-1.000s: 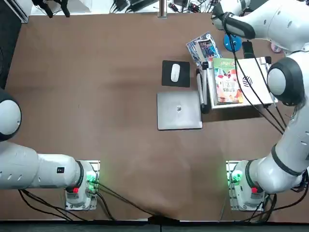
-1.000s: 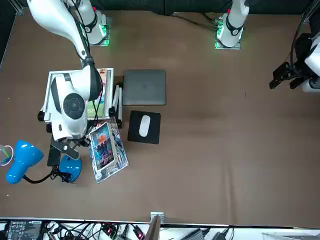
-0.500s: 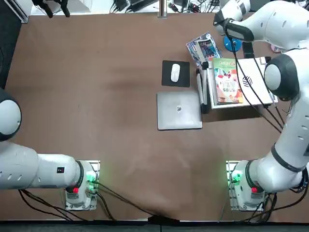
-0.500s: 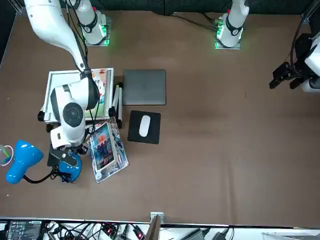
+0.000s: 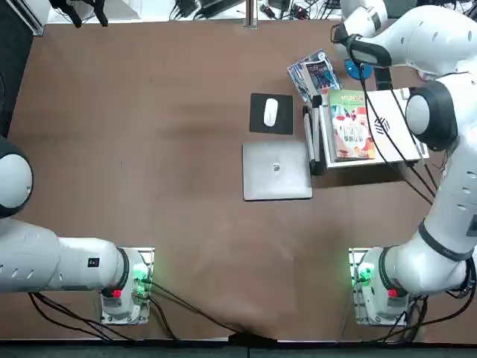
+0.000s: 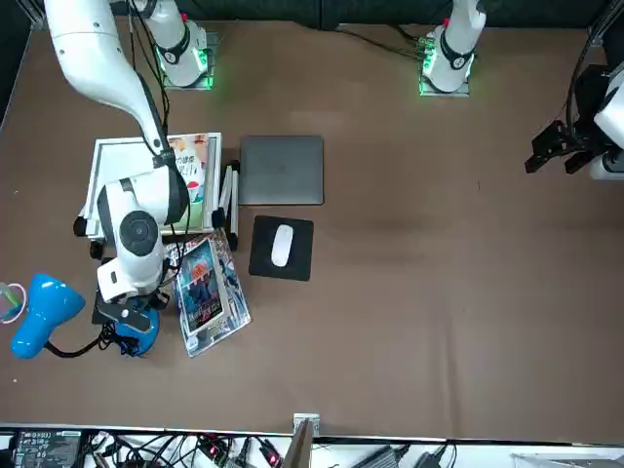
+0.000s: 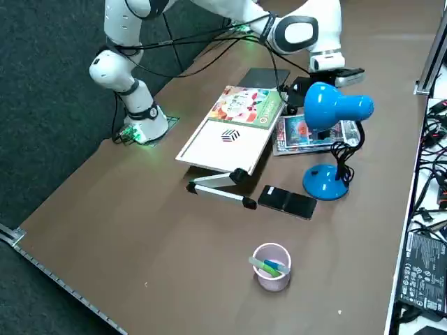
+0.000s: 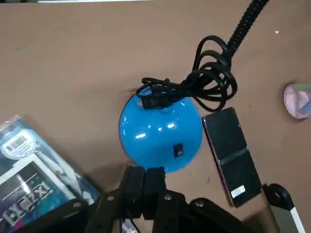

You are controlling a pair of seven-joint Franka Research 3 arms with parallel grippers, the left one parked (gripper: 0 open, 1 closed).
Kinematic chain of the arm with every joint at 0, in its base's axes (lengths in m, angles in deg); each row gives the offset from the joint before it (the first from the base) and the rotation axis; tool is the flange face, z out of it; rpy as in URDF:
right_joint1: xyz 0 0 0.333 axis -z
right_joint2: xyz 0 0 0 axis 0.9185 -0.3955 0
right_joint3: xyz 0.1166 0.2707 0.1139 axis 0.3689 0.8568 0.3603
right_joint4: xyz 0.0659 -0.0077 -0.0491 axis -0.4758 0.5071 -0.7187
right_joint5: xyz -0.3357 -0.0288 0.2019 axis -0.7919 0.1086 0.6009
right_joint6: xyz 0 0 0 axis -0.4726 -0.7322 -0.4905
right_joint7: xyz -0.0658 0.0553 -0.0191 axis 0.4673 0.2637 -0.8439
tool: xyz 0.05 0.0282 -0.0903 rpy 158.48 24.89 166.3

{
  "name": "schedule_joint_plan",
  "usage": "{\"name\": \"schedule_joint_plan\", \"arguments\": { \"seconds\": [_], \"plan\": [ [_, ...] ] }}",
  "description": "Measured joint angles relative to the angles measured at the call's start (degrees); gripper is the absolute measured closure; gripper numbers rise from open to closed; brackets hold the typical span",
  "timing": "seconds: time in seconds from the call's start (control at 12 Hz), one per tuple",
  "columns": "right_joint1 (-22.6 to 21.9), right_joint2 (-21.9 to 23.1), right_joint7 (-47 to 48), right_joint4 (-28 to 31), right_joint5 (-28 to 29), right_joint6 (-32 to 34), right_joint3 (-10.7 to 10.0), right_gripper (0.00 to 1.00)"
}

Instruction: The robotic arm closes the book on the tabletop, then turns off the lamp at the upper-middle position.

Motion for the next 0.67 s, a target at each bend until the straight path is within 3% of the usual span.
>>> {"name": "schedule_joint_plan", "arguments": {
  "seconds": [0.67],
  "plan": [
    [1.8,-3.2,-0.5,0.0,-3.4,-3.4,0.0,0.98]
  ]
}}
